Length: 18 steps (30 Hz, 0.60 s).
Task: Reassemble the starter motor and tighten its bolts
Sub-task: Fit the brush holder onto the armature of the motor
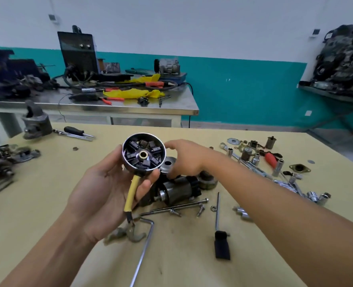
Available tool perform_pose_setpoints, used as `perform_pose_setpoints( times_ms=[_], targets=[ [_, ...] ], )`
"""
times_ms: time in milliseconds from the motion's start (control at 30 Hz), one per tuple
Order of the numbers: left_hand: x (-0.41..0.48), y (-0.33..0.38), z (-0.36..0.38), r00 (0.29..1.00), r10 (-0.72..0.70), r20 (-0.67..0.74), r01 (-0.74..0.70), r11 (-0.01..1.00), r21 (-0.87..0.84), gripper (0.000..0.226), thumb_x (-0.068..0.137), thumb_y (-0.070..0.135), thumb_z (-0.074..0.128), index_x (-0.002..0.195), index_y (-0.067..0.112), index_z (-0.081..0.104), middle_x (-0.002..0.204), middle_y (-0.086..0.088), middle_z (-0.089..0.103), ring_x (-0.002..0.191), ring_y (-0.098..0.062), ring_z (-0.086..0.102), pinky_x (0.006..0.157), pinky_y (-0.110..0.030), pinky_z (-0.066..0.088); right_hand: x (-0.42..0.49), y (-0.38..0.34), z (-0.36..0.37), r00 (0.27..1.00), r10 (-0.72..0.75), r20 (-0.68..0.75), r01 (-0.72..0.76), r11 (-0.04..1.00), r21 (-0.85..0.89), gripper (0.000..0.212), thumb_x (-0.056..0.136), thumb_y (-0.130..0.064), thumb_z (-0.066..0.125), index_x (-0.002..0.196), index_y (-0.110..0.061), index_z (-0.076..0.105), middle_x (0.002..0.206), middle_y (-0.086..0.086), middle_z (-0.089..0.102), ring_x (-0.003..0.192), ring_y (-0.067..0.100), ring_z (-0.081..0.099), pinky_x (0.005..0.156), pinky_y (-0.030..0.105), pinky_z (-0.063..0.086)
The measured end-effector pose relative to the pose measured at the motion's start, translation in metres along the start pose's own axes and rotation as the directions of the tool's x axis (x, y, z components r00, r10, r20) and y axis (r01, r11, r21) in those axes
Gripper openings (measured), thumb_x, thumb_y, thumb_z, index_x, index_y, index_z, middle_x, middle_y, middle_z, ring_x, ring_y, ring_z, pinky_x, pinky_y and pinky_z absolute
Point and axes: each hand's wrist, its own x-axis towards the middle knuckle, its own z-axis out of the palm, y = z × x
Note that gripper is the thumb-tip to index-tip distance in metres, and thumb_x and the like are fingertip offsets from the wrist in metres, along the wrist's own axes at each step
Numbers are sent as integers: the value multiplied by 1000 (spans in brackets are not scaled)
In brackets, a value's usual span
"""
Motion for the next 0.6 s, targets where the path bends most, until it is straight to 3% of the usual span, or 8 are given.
perform_pose_setpoints(
  times_ms=[100,167,300,400,467,533,600],
  targets=[
    [0,1,-1,1000,21,-10,-21,1000,6,43,87,43,53,107,15,80,125,-15,69,76,-27,74,52,-25,59,13,-2,5,992,49,112,-45,998,-44,84,79,-31,83,151,-18,40,148,7,49,127,29,52,98,35,46],
    [0,3,-3,999,39,-11,-39,999,16,43,88,44,52,102,16,81,124,-14,70,77,-25,74,53,-23,59,17,-2,7,993,41,108,-32,996,-83,74,79,-35,82,144,-16,50,137,8,57,112,27,57,87,34,48],
    [0,7,-7,995,90,-34,-89,996,7,44,96,45,47,104,18,81,122,-12,70,77,-23,73,52,-22,58,12,0,8,1000,29,8,-29,997,-65,80,74,-35,85,144,-16,50,139,7,55,116,26,55,82,29,41],
    [0,8,-9,994,106,-36,-106,994,0,44,97,46,46,104,20,81,122,-11,70,77,-22,72,51,-21,58,-7,-4,-1,983,2,-186,-4,1000,-13,83,70,-31,87,143,-16,51,139,7,56,118,25,57,86,28,43],
    [0,9,-11,993,116,-35,-116,993,4,44,97,47,46,104,21,81,121,-11,71,78,-21,72,50,-21,57,-30,-8,-19,938,8,-347,37,992,123,88,66,-29,88,144,-21,49,140,3,57,119,22,58,89,26,44],
    [-1,10,-11,991,131,-33,-130,991,30,44,96,48,47,103,21,81,117,-11,73,76,-21,73,50,-20,57,-61,-6,-40,907,56,-417,109,925,363,88,57,-34,87,140,-33,54,129,-12,63,111,14,64,85,22,49],
    [-2,10,-10,987,152,-41,-146,982,115,45,92,50,48,99,20,82,107,-11,75,69,-20,71,47,-20,55,-94,3,-50,917,76,-392,218,729,649,69,52,-34,85,119,-39,69,108,-13,72,100,16,71,79,27,59]
  ],
)
